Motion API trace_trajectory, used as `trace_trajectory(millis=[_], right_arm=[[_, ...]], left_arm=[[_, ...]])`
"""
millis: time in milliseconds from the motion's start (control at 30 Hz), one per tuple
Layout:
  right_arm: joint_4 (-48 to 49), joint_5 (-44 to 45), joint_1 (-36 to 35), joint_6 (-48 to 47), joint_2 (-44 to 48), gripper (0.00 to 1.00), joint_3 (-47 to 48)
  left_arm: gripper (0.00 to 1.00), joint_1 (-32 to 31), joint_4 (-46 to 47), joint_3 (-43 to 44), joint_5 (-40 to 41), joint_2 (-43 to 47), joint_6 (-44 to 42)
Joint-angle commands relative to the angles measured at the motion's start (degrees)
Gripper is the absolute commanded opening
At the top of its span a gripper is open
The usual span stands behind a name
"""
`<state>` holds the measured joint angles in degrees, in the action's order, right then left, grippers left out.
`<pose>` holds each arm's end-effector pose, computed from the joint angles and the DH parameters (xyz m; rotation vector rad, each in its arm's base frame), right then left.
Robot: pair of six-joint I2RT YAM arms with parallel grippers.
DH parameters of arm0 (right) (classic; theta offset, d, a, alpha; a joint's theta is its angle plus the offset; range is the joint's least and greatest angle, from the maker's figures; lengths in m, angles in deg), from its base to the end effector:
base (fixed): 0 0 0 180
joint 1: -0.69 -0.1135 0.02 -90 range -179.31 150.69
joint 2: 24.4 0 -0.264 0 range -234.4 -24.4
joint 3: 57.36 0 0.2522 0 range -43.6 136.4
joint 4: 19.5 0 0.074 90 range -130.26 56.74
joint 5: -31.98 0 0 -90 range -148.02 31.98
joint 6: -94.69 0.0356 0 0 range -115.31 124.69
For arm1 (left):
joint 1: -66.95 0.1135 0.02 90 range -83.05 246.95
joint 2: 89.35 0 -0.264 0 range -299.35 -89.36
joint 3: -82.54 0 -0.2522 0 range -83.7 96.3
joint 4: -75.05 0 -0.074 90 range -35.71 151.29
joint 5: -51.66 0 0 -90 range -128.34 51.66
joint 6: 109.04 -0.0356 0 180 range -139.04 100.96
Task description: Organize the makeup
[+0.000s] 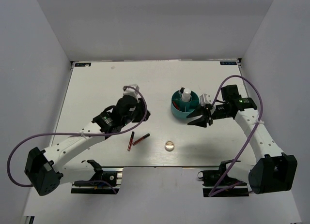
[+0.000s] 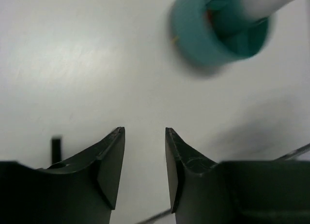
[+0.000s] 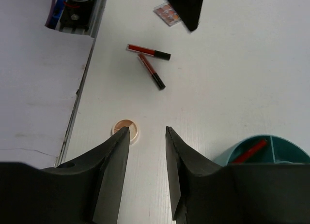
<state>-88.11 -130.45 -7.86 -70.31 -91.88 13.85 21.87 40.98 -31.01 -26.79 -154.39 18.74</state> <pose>0.1992 0.0643 0.2970 -1.5254 1.2334 0.9496 0.1833 -0.1737 0.3003 0.0186 2.1950 -0.6268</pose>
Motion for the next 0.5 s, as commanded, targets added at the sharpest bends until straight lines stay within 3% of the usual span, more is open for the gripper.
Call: trace_trajectory(millis=[0,200,467], right_arm=[[-1.2,0.8,-2.6,-0.2,-0.9,0.42,1.3],[7.5,4.2,-6.5,9.9,-0.4,0.45,-0.2],[15.8,9.8,-9.9,20.0,1.4,0.48,-4.0]], left_arm=[[0.5,0.2,-17.1,-1.6,2.1,-3.1,7.4],[0.53,0.2,-32.5,8.8,5.0,-18.4,9.7],[0.53,1.9,-32.3,11.6,4.8,-25.7,7.4]])
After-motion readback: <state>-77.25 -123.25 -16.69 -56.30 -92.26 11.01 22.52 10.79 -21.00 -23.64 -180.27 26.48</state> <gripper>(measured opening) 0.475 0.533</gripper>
